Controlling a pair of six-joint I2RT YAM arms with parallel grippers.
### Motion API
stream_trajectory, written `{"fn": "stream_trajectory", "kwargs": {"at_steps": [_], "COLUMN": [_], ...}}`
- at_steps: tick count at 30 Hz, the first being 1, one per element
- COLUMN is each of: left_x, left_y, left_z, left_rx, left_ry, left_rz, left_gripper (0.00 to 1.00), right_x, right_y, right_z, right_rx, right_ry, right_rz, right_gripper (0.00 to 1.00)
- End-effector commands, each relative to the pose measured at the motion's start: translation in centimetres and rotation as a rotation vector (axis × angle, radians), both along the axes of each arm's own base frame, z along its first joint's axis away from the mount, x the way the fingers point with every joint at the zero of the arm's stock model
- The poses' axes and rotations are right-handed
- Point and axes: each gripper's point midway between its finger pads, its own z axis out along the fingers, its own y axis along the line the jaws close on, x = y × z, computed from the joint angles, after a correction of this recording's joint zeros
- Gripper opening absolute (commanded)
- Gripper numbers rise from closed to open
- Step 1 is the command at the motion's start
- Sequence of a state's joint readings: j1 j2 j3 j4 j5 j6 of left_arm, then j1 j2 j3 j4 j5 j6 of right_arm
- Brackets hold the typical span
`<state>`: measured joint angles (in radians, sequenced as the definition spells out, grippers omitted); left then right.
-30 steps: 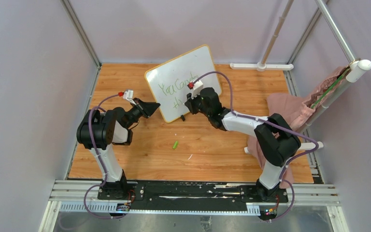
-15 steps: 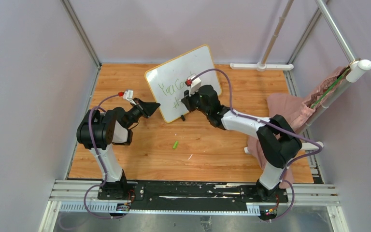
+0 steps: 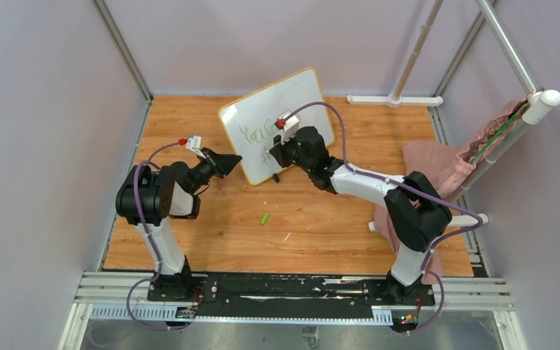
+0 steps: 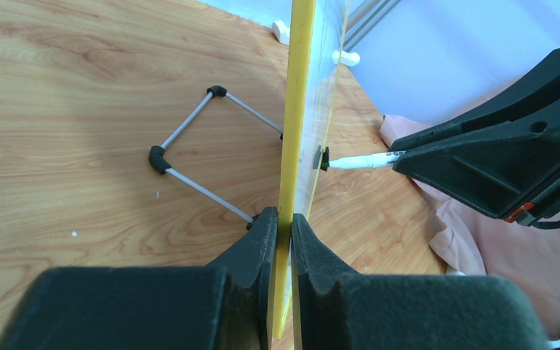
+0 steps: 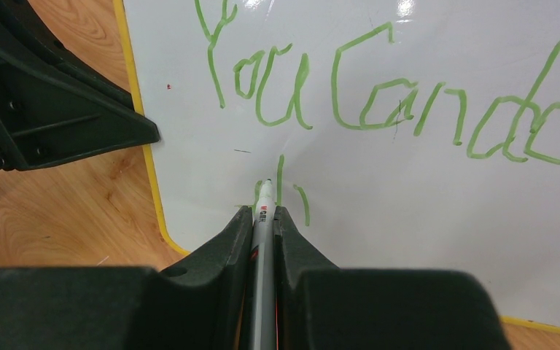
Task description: Write a sentence on the whiteboard
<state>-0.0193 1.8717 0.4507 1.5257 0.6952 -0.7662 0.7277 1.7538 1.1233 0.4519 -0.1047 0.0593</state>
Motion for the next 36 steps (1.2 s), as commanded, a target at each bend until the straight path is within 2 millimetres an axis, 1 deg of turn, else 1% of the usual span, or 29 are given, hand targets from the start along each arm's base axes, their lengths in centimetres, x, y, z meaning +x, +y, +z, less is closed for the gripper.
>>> {"fn": "stream_trajectory", "kwargs": {"at_steps": [1, 12, 28, 36], "left_x": [0.1, 0.1, 0.1, 0.1], "left_y": [-0.5, -0.4, -0.4, -0.5], "left_z": [-0.3, -0.3, -0.3, -0.3], "left_rx": [0.01, 0.01, 0.01, 0.01], "left_ry": [-0.013, -0.014, -0.014, -0.014], "left_rz": [-0.008, -0.007, -0.008, -0.008], "left_gripper": [0.0, 0.0, 0.0, 0.0], "right_x": [-0.2, -0.3, 0.1, 0.4], "right_y": [0.9, 0.6, 0.3, 0.1], "right_z": [0.5, -0.1, -0.9, -0.9], "right_rx": [0.01, 0.001, -0.018, -0.02], "right_ry": [-0.01, -0.004, -0.001, 0.001], "right_rz": [0.018, 0.009, -0.006, -0.017], "right_gripper": [0.0, 0.0, 0.0, 0.0]}}
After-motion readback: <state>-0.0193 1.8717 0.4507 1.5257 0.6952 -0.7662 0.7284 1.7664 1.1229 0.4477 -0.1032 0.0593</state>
